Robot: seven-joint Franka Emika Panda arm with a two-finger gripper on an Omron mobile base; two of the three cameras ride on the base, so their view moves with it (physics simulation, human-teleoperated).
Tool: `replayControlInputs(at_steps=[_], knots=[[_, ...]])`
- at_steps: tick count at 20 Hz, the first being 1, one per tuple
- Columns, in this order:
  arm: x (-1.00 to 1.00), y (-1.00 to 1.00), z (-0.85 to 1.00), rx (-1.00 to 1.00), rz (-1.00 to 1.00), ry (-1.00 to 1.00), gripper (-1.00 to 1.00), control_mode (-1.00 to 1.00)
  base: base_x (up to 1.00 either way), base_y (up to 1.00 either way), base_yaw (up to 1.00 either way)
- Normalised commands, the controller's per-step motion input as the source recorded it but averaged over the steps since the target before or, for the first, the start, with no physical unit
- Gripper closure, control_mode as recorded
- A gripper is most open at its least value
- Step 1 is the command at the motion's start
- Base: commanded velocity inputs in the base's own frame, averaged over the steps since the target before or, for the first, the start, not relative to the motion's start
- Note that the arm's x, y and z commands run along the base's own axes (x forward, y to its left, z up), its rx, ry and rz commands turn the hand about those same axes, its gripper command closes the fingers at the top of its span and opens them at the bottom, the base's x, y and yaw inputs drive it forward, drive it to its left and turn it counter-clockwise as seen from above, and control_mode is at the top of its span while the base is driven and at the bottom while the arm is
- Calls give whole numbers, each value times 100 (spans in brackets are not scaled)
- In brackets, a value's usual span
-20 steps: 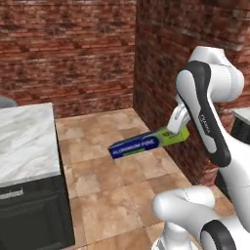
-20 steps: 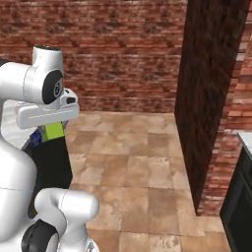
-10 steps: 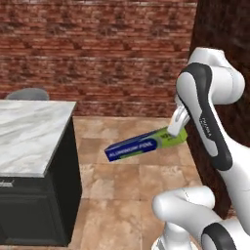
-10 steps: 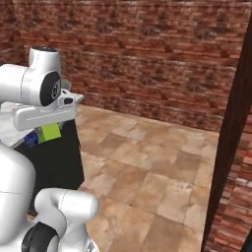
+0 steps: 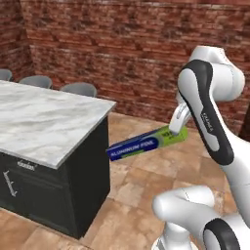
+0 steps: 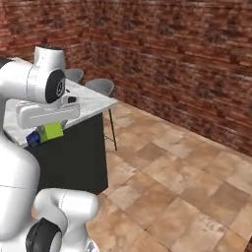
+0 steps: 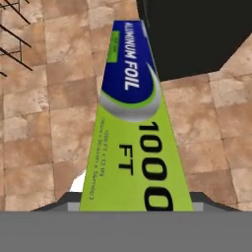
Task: Retrieve the tupperware and aluminum foil from the cabinet and place them on the dining counter near the plate with onion and mushroom to prepare for storing leftovers.
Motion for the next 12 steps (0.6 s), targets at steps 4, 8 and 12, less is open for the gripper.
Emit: replayControlInputs(at_steps=[4,8,12], knots=[[0,0,0,0,0,0,100,100,39,7,76],[0,0,0,0,0,0,100,100,50,6,73],[0,0,0,0,0,0,100,100,76,0,67]])
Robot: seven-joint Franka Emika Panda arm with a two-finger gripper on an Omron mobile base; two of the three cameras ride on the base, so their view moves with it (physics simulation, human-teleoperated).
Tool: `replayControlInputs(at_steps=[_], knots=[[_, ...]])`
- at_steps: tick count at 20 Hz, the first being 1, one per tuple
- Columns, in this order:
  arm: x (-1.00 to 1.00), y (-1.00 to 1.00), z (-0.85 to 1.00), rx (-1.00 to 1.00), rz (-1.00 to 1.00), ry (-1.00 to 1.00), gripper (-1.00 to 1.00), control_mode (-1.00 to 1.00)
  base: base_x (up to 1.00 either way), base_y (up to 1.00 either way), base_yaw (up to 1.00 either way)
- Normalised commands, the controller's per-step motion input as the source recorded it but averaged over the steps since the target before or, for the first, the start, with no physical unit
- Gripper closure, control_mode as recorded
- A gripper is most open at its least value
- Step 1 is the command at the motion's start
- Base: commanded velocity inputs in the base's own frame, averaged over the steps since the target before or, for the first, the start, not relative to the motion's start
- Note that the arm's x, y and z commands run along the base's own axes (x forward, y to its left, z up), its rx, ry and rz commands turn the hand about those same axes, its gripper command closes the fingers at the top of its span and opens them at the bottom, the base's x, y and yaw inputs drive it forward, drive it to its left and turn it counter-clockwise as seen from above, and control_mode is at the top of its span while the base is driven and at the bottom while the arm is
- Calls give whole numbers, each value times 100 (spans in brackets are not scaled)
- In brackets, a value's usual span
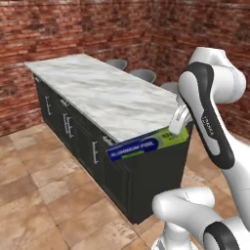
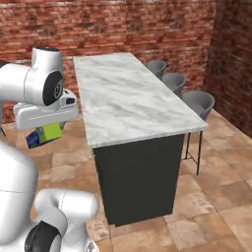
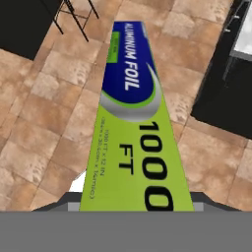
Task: Retrieve the tupperware and aluminum foil from the cabinet and place them on the dining counter near the plate with onion and mushroom to prepare for storing leftovers.
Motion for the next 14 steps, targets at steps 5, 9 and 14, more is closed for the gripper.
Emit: replayControlInputs(at_steps=[5,9,14], knots=[[0,0,0,0,0,0,100,100,97,13,54],[0,0,0,0,0,0,100,100,100,43,38],[0,0,0,0,0,0,100,100,91,86,31]])
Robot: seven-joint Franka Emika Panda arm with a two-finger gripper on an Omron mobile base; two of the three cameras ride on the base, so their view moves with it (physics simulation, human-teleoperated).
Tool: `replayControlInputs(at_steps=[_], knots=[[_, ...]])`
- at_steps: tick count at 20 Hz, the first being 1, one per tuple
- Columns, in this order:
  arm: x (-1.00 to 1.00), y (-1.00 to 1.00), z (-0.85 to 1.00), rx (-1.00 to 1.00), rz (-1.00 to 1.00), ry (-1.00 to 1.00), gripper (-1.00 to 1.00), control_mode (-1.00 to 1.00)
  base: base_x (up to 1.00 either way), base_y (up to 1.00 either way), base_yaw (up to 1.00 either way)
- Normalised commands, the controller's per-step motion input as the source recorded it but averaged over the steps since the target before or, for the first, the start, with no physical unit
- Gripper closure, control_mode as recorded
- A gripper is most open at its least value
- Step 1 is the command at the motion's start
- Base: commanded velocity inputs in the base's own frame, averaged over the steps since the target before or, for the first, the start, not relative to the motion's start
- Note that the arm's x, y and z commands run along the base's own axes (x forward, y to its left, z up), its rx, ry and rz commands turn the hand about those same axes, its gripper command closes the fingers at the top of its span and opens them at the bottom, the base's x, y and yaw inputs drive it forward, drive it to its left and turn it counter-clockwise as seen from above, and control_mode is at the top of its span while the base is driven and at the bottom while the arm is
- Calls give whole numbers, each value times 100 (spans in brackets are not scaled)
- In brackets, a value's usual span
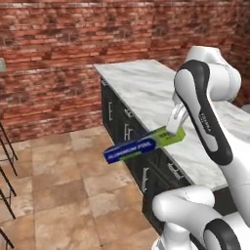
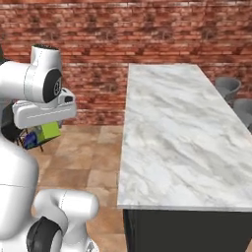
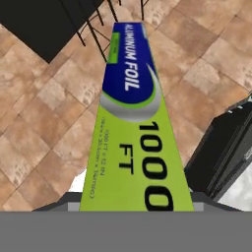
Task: Retrieve the tupperware and aluminum foil from the cabinet and place them on the dining counter near the plate with onion and mushroom to prepare for storing leftovers.
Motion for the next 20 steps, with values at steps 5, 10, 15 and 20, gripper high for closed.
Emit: replayControlInputs(at_steps=[5,10,15,20], knots=[[0,0,0,0,0,0,100,100,44,100,37],[0,0,0,0,0,0,100,100,23,100,49],[0,0,0,0,0,0,100,100,22,99,53],[0,0,0,0,0,0,100,100,54,46,42]])
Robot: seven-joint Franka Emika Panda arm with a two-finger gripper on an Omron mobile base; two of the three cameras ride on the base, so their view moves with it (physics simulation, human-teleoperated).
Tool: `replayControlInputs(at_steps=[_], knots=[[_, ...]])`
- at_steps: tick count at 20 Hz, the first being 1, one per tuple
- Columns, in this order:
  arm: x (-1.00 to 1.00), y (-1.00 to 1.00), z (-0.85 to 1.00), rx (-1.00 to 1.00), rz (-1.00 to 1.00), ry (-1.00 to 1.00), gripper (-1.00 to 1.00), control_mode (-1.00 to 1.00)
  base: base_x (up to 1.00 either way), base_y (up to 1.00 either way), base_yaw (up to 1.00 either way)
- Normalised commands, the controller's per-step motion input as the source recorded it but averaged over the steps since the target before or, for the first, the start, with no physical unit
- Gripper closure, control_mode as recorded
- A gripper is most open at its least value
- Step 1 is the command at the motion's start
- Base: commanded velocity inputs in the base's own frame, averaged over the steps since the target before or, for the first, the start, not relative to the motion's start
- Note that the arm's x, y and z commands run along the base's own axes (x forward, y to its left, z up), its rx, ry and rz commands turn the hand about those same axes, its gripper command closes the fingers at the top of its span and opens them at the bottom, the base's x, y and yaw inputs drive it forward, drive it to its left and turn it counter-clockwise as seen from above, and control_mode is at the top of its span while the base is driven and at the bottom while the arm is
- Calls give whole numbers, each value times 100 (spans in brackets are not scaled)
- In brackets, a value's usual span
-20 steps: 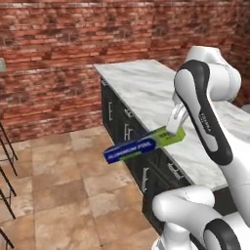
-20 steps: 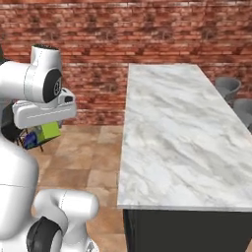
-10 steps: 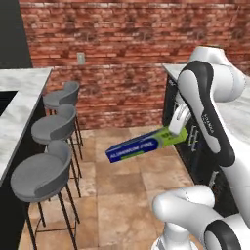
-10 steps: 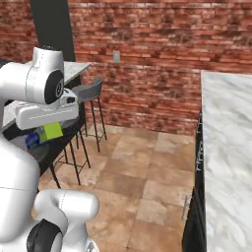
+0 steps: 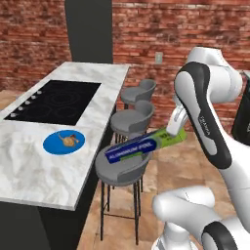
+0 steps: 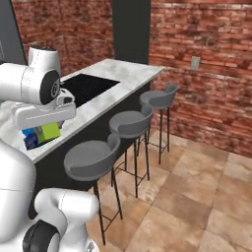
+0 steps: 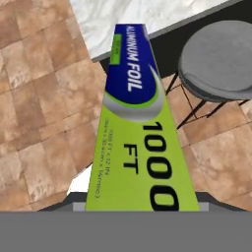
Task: Retrieve the tupperware and aluminum foil from the cabinet and place them on the dining counter near the plate with onion and mushroom to prepare for storing leftovers.
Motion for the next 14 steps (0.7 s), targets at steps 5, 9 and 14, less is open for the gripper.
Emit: replayControlInputs(at_steps=[5,9,14], knots=[[0,0,0,0,0,0,100,100,57,-1,27],[0,0,0,0,0,0,100,100,83,-33,23],[0,0,0,0,0,0,100,100,100,-22,30]])
